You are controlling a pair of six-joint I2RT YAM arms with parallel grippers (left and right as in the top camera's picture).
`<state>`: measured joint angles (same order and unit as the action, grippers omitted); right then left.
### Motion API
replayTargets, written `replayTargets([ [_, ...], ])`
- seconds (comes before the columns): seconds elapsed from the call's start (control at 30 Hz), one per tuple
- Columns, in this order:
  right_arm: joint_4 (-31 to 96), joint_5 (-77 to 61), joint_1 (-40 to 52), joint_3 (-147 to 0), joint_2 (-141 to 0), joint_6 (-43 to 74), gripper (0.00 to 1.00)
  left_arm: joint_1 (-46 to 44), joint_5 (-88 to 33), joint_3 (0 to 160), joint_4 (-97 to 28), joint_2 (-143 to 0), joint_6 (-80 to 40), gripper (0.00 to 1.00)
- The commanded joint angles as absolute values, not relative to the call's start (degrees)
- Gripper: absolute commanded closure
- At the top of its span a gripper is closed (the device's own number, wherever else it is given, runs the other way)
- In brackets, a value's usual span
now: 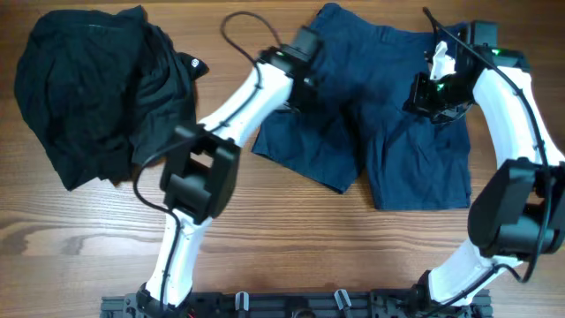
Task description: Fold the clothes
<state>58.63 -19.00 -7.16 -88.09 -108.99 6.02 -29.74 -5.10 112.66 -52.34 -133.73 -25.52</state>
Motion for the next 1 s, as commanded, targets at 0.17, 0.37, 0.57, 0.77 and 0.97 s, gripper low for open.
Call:
replayTargets([
  [0.17,55.86,-6.35,-7.53,-87.61,-119.42,13.37,0.95,-23.29,-4.05,112.07,-54.26,-134.39,-28.77,0.96],
  [0.37,56.23,2.81,-13.26,-88.16,-120.86,20.14,0.96,-25.15,-3.53,112.05,-54.02,-134.39,-28.77,0.96],
  [0.57,53.63,0.32,-23.66,-92.36,-120.49,18.13,0.96,-25.23,-1.61,112.07,-53.56,-134.39,-28.16,0.96],
  [0.77,58.52,-17.37,-21.52,-103.5,-116.95,4.54,0.96,-24.1,-0.12,112.14,-52.29,-133.75,-24.14,0.96],
  [0.97,59.61,-17.45,-6.28,-106.02,-114.98,1.63,0.94,-18.31,-0.6,112.14,-50.74,-127.96,-20.03,0.9],
])
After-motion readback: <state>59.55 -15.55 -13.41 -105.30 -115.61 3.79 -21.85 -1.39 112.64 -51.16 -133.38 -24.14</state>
